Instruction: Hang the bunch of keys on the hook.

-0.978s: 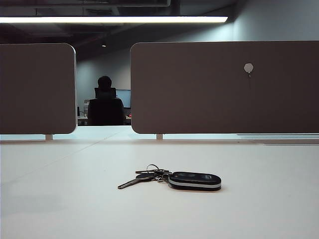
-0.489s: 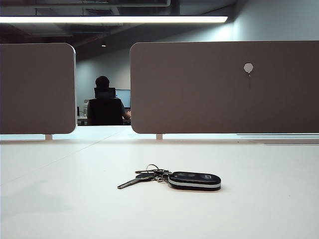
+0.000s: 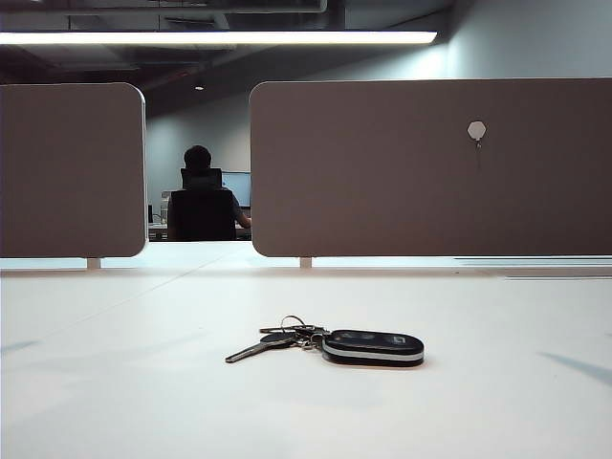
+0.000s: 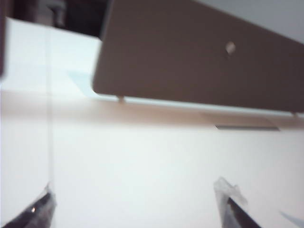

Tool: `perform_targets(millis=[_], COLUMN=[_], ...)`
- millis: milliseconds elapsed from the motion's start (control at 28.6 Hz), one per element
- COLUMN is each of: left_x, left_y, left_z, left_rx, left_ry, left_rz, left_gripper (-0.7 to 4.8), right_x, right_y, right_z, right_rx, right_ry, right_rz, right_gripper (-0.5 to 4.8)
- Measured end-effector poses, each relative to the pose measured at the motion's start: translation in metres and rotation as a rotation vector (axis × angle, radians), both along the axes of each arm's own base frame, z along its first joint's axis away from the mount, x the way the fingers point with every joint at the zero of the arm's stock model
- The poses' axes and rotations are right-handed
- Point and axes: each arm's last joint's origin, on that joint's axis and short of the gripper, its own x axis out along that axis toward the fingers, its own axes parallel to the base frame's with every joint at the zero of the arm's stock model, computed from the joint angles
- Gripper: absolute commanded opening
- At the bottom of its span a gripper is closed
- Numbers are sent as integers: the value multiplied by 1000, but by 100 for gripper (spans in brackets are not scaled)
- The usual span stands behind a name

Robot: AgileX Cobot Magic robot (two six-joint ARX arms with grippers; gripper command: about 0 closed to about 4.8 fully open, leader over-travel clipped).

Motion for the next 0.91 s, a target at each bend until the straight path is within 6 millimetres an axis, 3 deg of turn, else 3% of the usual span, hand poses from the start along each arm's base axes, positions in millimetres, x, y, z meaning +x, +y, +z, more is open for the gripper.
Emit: perform_targets(millis=[175,384,524,664,908], left_x=[32,39,41,38,37], left_y=[-50,-81,-84,-81,-80], left_z=[-5,-2,-6,-15,-18], left_rx=[95,195,255,325,355], left_ry=[172,191,261,350,372], left_rz=[-259,-306,-244,-224,-230], left_gripper=[479,479,479,479,479], right_x=[48,88,116,130,130], right_y=[38,75,107,131,141], right_z=[-4,-39,-61,-82,-101], right_rx=[-19,-109,-177,-245,-327], right_ry=[158,466,573,665,751], right_rz=[209,304,367,387,356], right_gripper=[458,458,458,458,458])
